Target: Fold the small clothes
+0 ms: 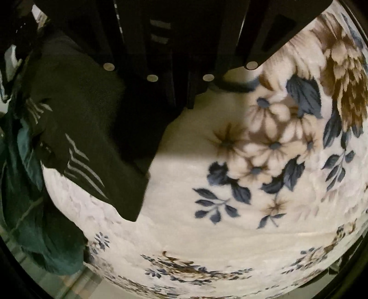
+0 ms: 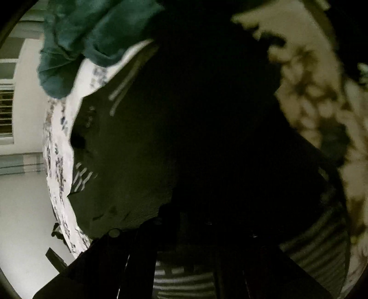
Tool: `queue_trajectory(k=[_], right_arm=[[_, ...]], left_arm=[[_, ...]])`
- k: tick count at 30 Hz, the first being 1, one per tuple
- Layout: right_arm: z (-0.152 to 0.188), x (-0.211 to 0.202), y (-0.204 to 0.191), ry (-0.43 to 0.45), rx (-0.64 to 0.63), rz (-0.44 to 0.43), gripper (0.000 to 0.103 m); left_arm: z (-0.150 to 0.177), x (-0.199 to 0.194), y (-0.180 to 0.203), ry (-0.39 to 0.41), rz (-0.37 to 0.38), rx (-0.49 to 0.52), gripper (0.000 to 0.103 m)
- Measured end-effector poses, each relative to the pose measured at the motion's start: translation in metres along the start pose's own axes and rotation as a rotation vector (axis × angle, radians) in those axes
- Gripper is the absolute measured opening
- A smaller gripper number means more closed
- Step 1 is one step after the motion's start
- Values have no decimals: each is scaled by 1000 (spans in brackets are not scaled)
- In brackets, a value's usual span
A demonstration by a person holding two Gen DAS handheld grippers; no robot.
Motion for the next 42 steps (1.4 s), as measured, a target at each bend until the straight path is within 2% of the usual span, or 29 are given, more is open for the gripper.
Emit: queue_trajectory(k=[3,4,6,8,9,10,11,12,13,14,15,18,20,23,24,26,28,30,35,38,40,42], right_arm=[[27,-9,-1,-9,-57,60,4],[33,-1,-1,-19,-61,82,4],[40,15,5,-77,-63,129,4],[39,20,11,-119,-37,110,7],[38,23,8,-127,-35,95,12],[37,20,5,-125,-46,82,28],[36,12,3,-105,-66,83,42],[35,-1,4,-77,-94,96,67],[37,-6,2,-59,-119,120,80],[38,-11,-2,-41,-150,158,84],[41,-24,-2,-22,-190,204,88],[48,-54,6,-16,-260,274,103],[50,-69,7,-11,-295,285,103],[46,-99,24,-22,-347,275,103],[43,-109,31,-33,-366,262,103],[37,-120,41,-58,-394,241,103],[27,-134,59,-103,-426,235,103],[17,-145,76,-155,-454,212,103],[-18,-149,115,-276,-518,171,103],[-42,-149,127,-314,-556,140,103],[-62,-140,118,-315,-599,108,103],[-86,-126,101,-315,-625,64,103]], left_arm=[[-4,4,-6,-11,-7,-3,3],[-6,4,-10,-10,-22,-1,2],[-9,4,-22,-38,-6,-35,3],[-10,-2,-31,-57,-34,-44,4],[-10,-6,-30,-69,-73,-11,4],[-10,-13,-28,-66,-119,36,8],[-9,-18,-25,-58,-136,67,21],[-6,-28,-21,-39,-145,109,33],[-4,-38,-15,-18,-157,143,68],[-2,-43,-11,-8,-162,160,98],[1,-52,-3,6,-164,186,102],[14,-72,30,36,-180,271,102],[24,-83,55,44,-183,315,102],[60,-100,94,39,-178,357,102],[84,-108,111,28,-171,367,102],[112,-112,132,2,-166,373,102],[158,-115,155,-53,-179,378,102],[214,-114,177,-128,-179,368,102],[351,-97,233,-321,-112,381,102],[416,-79,267,-367,-105,476,102],[443,-65,283,-387,-110,547,102],[463,-48,294,-402,-130,603,92]])
Point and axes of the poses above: each gripper's, at about its wrist camera, not at the fingertips, and x roughly the way its jaws point, y to its right, z to its underside, the point moved 5 cm from there along x, roughly the way its jaws point
